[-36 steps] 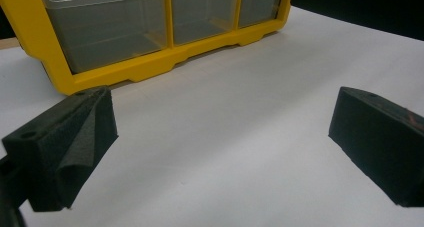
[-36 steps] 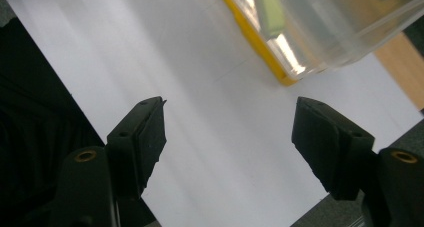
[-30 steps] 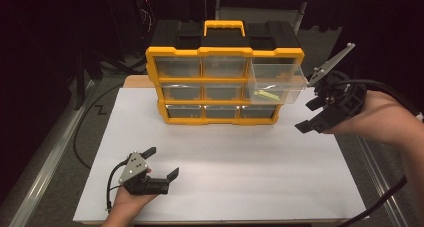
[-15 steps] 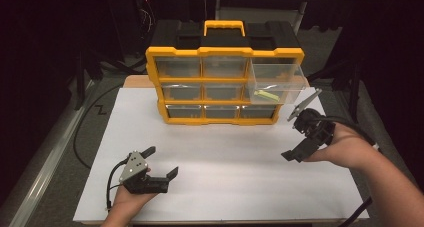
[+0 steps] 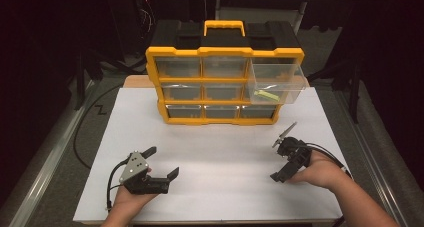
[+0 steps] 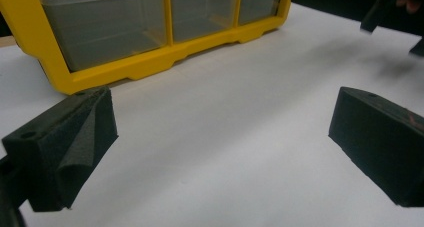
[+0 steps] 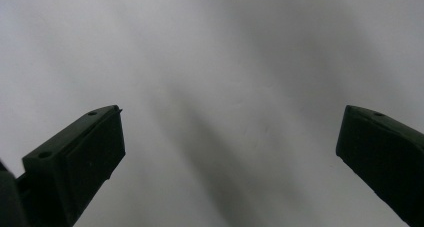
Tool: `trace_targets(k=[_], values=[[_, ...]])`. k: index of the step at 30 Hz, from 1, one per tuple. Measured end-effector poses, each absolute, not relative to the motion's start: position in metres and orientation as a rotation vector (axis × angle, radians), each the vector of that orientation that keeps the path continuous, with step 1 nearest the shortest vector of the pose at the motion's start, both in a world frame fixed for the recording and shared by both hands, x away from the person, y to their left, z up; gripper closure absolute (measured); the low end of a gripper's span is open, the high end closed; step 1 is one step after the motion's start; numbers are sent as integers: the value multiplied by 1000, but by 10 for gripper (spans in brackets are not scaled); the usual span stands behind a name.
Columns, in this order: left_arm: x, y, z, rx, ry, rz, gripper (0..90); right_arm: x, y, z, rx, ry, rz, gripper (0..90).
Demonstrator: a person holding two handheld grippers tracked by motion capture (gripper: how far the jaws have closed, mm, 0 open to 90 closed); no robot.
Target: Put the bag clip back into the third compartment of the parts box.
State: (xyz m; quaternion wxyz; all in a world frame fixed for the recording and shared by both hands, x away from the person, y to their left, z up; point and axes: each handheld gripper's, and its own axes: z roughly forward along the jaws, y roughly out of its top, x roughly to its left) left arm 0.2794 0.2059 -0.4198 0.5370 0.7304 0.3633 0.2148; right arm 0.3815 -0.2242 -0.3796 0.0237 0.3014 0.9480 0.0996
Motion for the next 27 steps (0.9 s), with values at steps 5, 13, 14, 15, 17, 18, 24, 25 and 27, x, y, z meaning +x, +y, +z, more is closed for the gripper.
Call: trace_targets(k=[5,13,14,15,17,18,24,25,27], values=[[278,209,-418,1731,866,512,3,380,-223,-399,940,2927,316,0],[279,207,-419,1731,866,508,3,372,-233,-402,952,2847,492,0],[279,206,-420,1744,865,510,3,370,-234,-401,952,2819,545,0],[279,206,-421,1758,862,510,4,369,-237,-400,963,2795,599,0],[280,206,-421,1757,869,512,3,366,-240,-401,963,2748,677,0],[280,207,-420,1746,878,512,2,364,-242,-401,960,2724,720,0],[280,207,-421,1746,892,519,2,356,-255,-400,1014,2513,1033,0],[280,207,-421,1741,900,520,2,352,-256,-400,1002,2462,1088,0],[280,207,-422,1762,904,521,2,347,-257,-398,1012,2371,1216,0]])
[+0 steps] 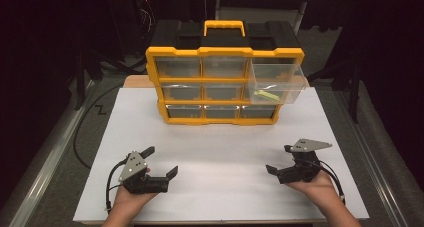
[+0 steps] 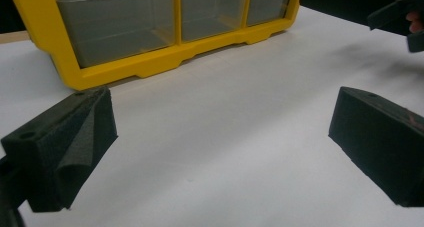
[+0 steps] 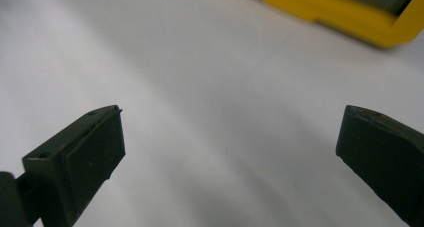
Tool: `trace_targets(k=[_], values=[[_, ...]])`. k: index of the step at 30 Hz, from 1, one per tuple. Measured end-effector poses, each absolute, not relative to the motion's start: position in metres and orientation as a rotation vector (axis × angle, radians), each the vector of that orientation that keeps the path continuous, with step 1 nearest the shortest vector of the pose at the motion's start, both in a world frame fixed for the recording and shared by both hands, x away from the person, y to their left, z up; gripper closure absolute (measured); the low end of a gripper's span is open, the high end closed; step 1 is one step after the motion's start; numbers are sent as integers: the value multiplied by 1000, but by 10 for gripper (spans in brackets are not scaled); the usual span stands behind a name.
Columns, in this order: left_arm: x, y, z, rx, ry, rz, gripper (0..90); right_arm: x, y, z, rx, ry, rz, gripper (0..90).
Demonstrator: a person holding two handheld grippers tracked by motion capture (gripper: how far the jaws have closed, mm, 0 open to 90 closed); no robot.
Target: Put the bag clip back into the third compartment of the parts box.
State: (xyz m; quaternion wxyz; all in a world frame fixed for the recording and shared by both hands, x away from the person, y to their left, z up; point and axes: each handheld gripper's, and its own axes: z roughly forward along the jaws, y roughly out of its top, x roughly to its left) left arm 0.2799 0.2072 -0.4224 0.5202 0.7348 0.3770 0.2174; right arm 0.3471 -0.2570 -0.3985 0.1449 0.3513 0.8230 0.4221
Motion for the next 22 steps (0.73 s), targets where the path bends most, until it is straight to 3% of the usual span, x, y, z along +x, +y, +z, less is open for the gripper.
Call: trace_targets(k=[9,22], values=[[281,206,-425,1778,909,531,3,312,-277,-412,1021,2029,1357,0],[280,201,-426,1778,938,549,3,307,-289,-415,1112,2018,1477,0]])
